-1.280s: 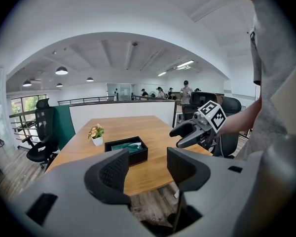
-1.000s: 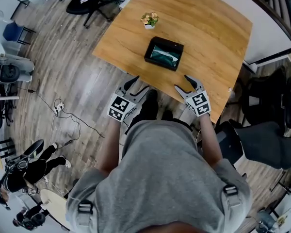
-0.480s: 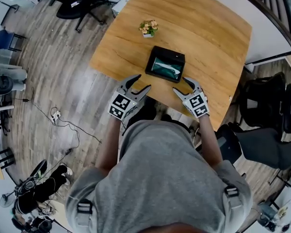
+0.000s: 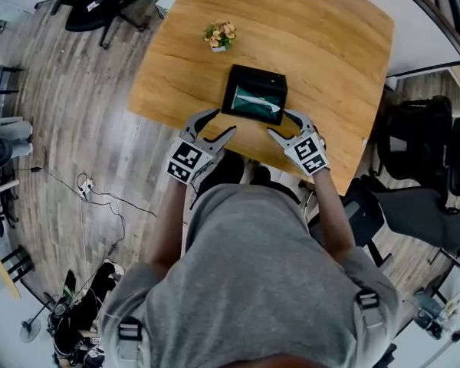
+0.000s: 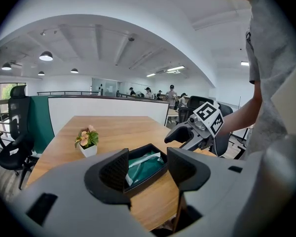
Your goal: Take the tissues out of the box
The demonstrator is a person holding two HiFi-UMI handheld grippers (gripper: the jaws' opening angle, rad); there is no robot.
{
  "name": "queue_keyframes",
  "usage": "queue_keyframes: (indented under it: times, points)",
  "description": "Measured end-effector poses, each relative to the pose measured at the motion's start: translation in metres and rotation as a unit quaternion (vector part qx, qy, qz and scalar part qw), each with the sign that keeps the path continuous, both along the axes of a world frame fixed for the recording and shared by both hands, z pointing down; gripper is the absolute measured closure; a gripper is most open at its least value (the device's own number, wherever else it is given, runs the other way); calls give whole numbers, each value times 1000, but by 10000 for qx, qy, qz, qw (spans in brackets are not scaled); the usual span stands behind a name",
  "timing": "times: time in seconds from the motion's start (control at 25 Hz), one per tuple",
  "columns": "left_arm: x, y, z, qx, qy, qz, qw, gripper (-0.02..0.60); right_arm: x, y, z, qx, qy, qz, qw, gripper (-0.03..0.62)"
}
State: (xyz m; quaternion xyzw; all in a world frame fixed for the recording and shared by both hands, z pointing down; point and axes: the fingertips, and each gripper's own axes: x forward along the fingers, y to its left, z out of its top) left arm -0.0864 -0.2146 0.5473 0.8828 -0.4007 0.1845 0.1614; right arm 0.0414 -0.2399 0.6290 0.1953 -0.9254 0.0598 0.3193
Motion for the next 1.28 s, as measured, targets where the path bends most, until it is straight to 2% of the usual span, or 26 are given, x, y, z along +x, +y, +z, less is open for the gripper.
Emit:
queue_keyframes:
  times: [0.48, 0.68, 1.08, 1.28]
  points:
    - [-8, -21, 33, -281, -2, 206, 9994, 334, -24, -22, 25, -108, 258, -228, 9993, 316]
    - [-12, -26, 40, -372, -37, 277, 9989, 334, -38, -30, 29, -271, 140, -316, 9990, 321]
    - [-21, -34, 52, -495, -20, 399, 9980, 334, -55, -43, 58, -224, 657, -678, 9953, 324]
    - [-24, -38, 58, -594, -22, 502, 9970, 334, -64, -46, 66, -255, 754, -777, 9938, 349]
